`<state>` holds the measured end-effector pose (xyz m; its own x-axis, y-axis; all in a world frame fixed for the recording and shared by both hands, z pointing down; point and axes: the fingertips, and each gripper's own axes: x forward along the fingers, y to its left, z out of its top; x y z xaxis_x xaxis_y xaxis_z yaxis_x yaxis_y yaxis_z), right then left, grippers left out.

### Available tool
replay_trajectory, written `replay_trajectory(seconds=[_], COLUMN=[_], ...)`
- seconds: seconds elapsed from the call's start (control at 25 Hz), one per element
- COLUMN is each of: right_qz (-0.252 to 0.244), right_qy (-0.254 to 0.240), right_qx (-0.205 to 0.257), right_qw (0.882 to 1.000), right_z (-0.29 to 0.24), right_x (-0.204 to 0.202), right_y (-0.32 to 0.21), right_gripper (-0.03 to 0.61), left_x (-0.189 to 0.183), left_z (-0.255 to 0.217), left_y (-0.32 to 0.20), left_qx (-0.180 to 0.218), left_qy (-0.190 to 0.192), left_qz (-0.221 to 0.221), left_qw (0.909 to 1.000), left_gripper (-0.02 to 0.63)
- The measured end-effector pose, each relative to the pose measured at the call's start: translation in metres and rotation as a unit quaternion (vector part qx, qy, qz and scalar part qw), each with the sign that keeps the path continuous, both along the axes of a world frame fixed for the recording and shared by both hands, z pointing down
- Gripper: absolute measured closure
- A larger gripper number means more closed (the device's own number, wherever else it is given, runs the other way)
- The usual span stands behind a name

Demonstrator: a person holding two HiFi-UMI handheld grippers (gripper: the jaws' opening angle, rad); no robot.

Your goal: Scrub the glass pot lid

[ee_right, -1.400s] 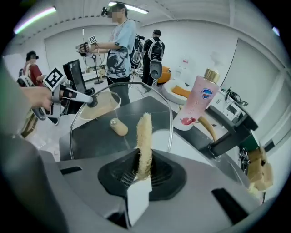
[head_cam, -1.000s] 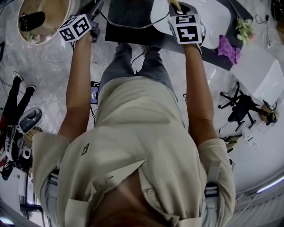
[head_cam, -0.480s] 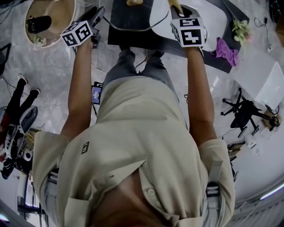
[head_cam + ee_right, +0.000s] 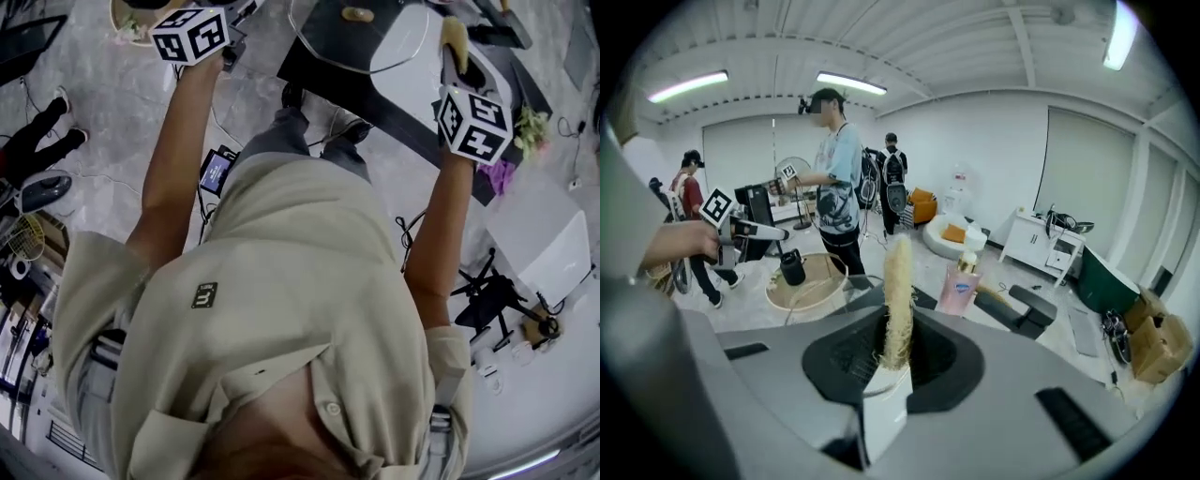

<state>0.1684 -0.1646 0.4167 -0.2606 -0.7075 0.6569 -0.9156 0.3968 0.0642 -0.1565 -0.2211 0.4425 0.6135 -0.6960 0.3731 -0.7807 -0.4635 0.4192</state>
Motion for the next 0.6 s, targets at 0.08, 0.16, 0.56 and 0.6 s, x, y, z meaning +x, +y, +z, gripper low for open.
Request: replay_trajectory(seconds=[0.08, 0.16, 0.56, 0.6], right_qz=[0.002, 0.0, -0.02, -0.019], right_qy=[-0.025, -0.041, -0.089, -0.094], right_qx=[0.027, 0.058, 0.205, 0.214], right_qw=[0.999, 0.997, 0.974, 0.972], right_z=[-0.027, -0.056, -0.189, -0.199], right_x=[-0.008, -0.011, -0.012, -0.012], right_y=[0.0, 0.0, 0.044, 0.052], right_gripper=[0.531, 0.531, 0.534, 0.535], left_x=[-0.005, -0.003, 0.03, 0.033], left_z=[-0.034, -0.068, -0.196, -0.203], left_y=[0.002, 0.007, 0.064, 0.068], left_qx=[0.035, 0.076, 0.24, 0.252], left_qy=[0.005, 0.007, -0.045, -0.053], left_qz=[0.008, 0.02, 0.102, 0.107], left_qw=[0.9994, 0.9969, 0.9643, 0.9603], left_gripper=[0.48, 0.529, 0.6, 0.6])
